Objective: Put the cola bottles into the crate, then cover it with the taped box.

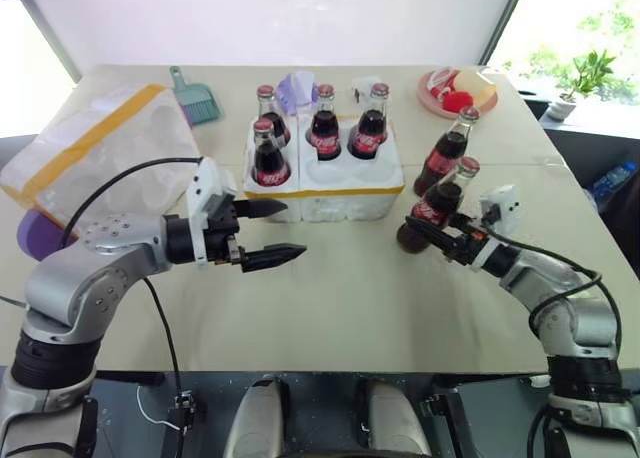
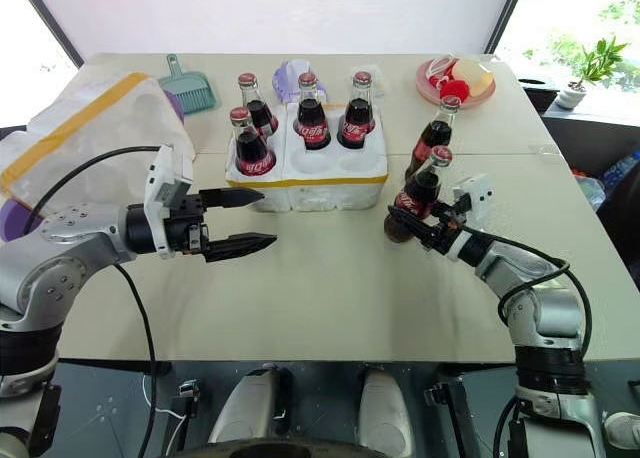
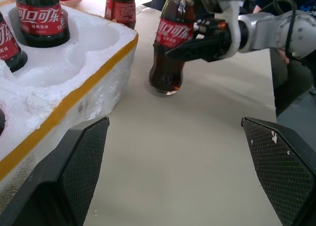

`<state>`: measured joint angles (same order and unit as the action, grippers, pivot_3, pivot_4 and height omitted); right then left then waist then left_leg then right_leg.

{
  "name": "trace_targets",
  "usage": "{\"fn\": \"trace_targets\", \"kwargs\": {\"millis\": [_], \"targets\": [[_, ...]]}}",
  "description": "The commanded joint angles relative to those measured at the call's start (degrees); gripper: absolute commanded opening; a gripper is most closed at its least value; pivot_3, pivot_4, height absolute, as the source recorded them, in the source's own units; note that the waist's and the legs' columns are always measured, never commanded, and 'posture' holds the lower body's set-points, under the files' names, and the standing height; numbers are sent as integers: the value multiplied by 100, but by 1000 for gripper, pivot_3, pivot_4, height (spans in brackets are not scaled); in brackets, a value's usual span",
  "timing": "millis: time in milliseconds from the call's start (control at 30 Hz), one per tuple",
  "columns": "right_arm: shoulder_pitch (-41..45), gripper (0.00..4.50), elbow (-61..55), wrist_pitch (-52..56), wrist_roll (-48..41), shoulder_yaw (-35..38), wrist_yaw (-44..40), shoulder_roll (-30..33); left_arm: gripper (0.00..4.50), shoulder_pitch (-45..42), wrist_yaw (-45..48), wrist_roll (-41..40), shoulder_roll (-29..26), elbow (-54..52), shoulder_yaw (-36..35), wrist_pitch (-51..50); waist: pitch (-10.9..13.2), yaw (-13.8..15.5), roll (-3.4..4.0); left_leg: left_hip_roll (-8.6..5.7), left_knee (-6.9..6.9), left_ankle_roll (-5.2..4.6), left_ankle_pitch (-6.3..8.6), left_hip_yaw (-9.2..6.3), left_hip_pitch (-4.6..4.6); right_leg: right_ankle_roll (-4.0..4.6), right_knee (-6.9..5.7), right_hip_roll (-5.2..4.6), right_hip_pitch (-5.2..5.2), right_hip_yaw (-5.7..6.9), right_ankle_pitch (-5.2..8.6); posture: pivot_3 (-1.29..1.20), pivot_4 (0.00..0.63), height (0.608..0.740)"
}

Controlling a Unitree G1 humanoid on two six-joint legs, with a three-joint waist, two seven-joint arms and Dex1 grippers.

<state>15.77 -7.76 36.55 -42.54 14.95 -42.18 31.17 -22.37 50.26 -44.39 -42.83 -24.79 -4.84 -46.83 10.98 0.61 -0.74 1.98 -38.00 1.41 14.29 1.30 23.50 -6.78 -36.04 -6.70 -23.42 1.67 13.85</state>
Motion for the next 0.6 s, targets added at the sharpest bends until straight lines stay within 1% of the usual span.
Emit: {"fn": "trace_targets", "kwargs": {"millis": [33,67,133,200,233,333,467,600], "targets": [[845,2854,-773,466,-1254,623,-153,382,4500,58,-34,-24,-107,-10,-312,98,6,-21,5,0,0,0,0,1,0,0,-1,0,-2,-1,0,0,150,736],[1002,2854,-787,601,-1436,658,-131,439,4500,73,-42,-25,-113,-6,-333,101,6,-23,6,0,0,0,0,1,1,0,-1,0,-3,-1,0,0,150,736],[1633,2854,-665,732,-1593,554,-47,457,4500,73,-83,-44,-93,2,-365,102,6,-35,5,2,5,-1,0,-1,0,1,-1,2,-4,1,1,0,150,736],[2454,2854,-278,688,-1253,158,179,264,4500,45,-135,-42,-45,9,-362,124,6,-62,5,3,7,-1,0,-1,0,1,0,4,-5,2,1,0,150,736],[2791,2854,-23,593,-896,-119,280,161,4500,29,-159,-32,-18,8,-350,140,5,-75,5,3,7,-1,0,-1,0,1,0,4,-6,1,1,0,150,736],[3456,2854,658,287,-150,-722,315,-108,4500,-33,-225,8,60,16,-300,173,3,-111,-1,2,7,-1,0,-1,1,1,-1,4,-6,2,1,0,150,736],[4018,2854,1524,-191,564,-1279,185,-607,4500,-59,-317,16,114,6,-304,203,4,-116,-3,0,7,-1,0,-2,20,-1,1,1,-19,3,0,0,150,736],[4215,2854,2268,-795,1385,-1856,-51,-904,4500,39,-424,-60,73,-48,-498,173,4,-130,-2,-1,-8,1,-3,-2,103,-2,-16,0,-105,2,-3,0,150,736]]}}
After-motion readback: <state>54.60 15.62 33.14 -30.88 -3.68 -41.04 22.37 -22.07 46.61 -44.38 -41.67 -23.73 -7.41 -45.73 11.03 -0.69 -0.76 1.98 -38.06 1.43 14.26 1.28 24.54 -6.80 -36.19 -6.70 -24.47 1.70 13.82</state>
